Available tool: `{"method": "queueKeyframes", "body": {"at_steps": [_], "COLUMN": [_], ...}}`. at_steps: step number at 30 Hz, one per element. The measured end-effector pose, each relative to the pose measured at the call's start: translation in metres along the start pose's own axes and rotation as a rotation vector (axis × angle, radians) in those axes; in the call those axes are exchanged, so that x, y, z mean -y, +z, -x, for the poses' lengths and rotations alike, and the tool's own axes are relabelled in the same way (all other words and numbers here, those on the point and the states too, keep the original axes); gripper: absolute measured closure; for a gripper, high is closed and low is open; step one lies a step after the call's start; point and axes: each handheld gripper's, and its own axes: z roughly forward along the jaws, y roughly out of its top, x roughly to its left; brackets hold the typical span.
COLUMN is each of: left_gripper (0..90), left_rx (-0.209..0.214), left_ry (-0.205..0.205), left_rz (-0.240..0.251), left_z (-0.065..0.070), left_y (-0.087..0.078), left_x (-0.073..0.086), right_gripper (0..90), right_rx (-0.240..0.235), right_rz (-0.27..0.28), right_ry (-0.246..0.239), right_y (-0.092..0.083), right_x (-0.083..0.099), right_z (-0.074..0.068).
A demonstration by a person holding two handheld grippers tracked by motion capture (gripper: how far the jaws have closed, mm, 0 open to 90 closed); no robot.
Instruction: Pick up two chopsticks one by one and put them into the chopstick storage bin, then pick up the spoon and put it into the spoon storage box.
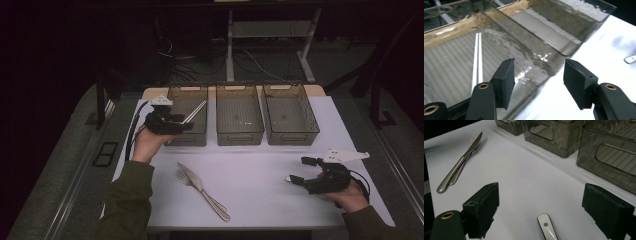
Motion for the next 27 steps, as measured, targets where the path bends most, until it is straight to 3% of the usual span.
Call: {"method": "queueKeyframes", "body": {"at_steps": [5,15,24,27], "left_gripper": [37.7,29.7,14.3,12.9], "left_rx": [0.035,0.061,0.060,0.077], "left_ry": [0.030,0.054,0.060,0.062], "left_rz": [0.013,0.046,0.106,0.095], "left_z": [0.018,0.045,0.059,0.064], "left_y": [-0.001,-0.006,-0.018,-0.018], "left_x": [0.014,0.047,0.078,0.089], "right_gripper": [14.1,14.1,14.1,14.0], "right_rx": [0.008,0.010,0.017,0.019], "right_rz": [-0.009,-0.013,-0.037,-0.049], "right_ry": [-0.003,-0.009,-0.017,-0.018], "right_y": [-0.002,-0.005,-0.007,-0.009], "right_x": [-0.003,-0.005,-0.004,-0.004], "right_z": [0.003,0.007,0.010,0.012]}}
